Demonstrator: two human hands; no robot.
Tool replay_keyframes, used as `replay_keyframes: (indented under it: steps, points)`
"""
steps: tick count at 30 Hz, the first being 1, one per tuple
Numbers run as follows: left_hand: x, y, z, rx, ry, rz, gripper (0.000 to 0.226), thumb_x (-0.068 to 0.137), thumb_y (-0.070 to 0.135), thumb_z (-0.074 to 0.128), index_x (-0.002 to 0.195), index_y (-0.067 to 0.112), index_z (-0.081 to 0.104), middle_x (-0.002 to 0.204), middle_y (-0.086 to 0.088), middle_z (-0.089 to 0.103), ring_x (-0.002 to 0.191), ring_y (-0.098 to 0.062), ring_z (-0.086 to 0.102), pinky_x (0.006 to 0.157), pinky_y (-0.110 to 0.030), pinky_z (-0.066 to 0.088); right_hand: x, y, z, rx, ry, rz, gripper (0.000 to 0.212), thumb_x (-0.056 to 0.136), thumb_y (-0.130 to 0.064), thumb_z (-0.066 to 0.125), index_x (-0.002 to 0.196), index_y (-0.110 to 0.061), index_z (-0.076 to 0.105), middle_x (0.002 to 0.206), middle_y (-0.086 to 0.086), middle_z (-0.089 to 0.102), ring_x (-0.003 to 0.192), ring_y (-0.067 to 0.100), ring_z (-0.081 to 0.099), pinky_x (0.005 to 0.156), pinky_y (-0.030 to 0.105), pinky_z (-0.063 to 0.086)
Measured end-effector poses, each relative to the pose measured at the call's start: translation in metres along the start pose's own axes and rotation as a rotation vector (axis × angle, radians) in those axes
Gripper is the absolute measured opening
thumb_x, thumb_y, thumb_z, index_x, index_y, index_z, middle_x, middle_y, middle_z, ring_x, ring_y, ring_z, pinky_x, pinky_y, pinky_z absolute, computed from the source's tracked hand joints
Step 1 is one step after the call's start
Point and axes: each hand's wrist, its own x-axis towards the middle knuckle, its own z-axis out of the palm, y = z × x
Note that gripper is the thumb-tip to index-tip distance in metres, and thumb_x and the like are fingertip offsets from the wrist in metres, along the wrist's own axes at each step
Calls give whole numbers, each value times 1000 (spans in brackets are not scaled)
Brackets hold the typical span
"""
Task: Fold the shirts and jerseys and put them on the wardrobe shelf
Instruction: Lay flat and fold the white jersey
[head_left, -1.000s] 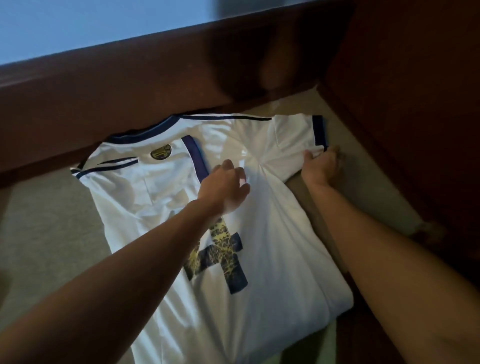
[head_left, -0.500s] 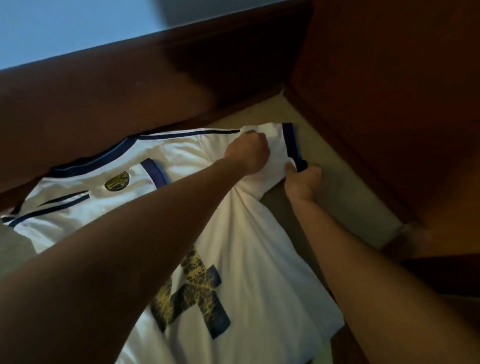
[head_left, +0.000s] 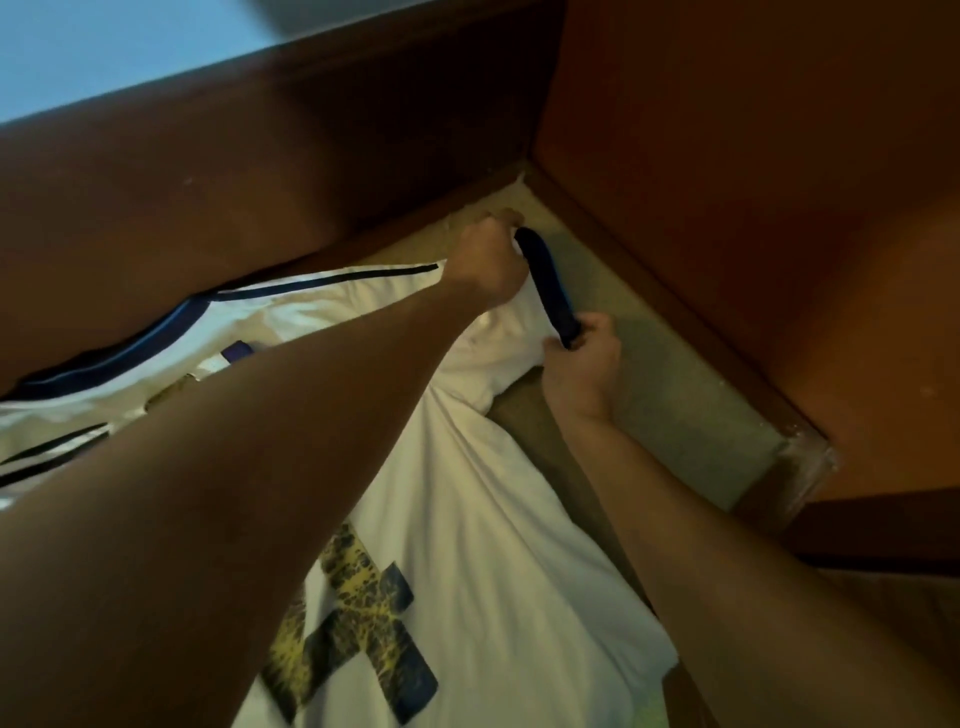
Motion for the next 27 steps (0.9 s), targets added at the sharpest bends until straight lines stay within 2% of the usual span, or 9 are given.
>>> replay_keyframes:
  steps: [2, 5, 8, 10, 13, 17, 21, 24, 27]
  points:
    - [-17, -8, -18, -46, 61, 14, 38, 91, 1, 55, 123, 18, 65, 117, -3, 59, 103, -16, 59, 82, -19, 41, -16, -12, -8, 71, -33, -55, 50, 89, -7, 71, 134, -15, 52, 104, 1, 69, 90, 13, 67, 67, 9, 48]
    - [-43, -39, -51, -152, 148, -36, 32, 80, -4, 59, 93, 25, 62, 99, 0, 56, 86, -19, 57, 75, -25, 42, -48, -38, -5, 171, -124, -22, 63, 87, -5, 75, 144, -12, 50, 89, -6, 66, 77, -1, 62, 68, 11, 48]
    - [-78, -73, -95, -321, 195, -73, 42, 70, -7, 54, 85, 32, 59, 82, 11, 58, 76, -14, 56, 71, -30, 44, -81, -63, 16, 200, -239, 37, 20, 80, -8, 80, 96, -13, 71, 72, -5, 65, 59, 5, 55, 62, 29, 48]
    - [-100, -94, -123, -340, 208, -96, 46, 76, -14, 53, 98, 24, 67, 90, 12, 62, 81, -6, 59, 75, -23, 45, -108, -77, 33, 193, -298, 4, 18, 77, -10, 81, 76, -17, 64, 65, -6, 63, 53, 5, 50, 56, 24, 44]
    - [-128, -128, -161, -200, 273, -160, 36, 82, -15, 59, 105, 9, 73, 95, 0, 65, 92, -20, 66, 75, -13, 41, -152, -93, 59, 220, -393, -80, 29, 78, -9, 82, 91, -27, 63, 77, -11, 67, 66, 1, 62, 61, 17, 47]
    - [-168, -175, -197, -133, 359, -291, 28, 78, -13, 67, 88, 13, 70, 85, -8, 68, 80, -20, 65, 72, -35, 52, -210, -98, 89, 100, -471, -337, 28, 79, -8, 79, 91, -27, 61, 81, -9, 65, 72, 6, 62, 65, 19, 50]
    - [-207, -197, -208, 58, 461, -353, 24, 81, -6, 62, 86, 16, 70, 85, -2, 69, 80, -19, 64, 66, -31, 47, -250, -83, 111, -17, -500, -575, 20, 82, -7, 74, 97, -17, 66, 92, -3, 64, 79, 18, 61, 70, 37, 52]
    - [-225, -201, -202, 267, 317, -318, 32, 83, -5, 54, 98, 15, 72, 98, -9, 72, 91, -29, 65, 76, -40, 53, -260, -68, 122, -109, -641, -615, 29, 83, -10, 76, 110, -16, 68, 103, 0, 64, 89, 21, 63, 77, 42, 55]
    - [-238, -190, -183, 561, 185, -248, 32, 86, 5, 57, 114, 12, 69, 128, -19, 64, 121, -38, 56, 99, -44, 45, -254, -60, 114, -187, -881, -521, 47, 83, -22, 82, 127, -15, 66, 112, 2, 69, 90, 14, 66, 86, 34, 57]
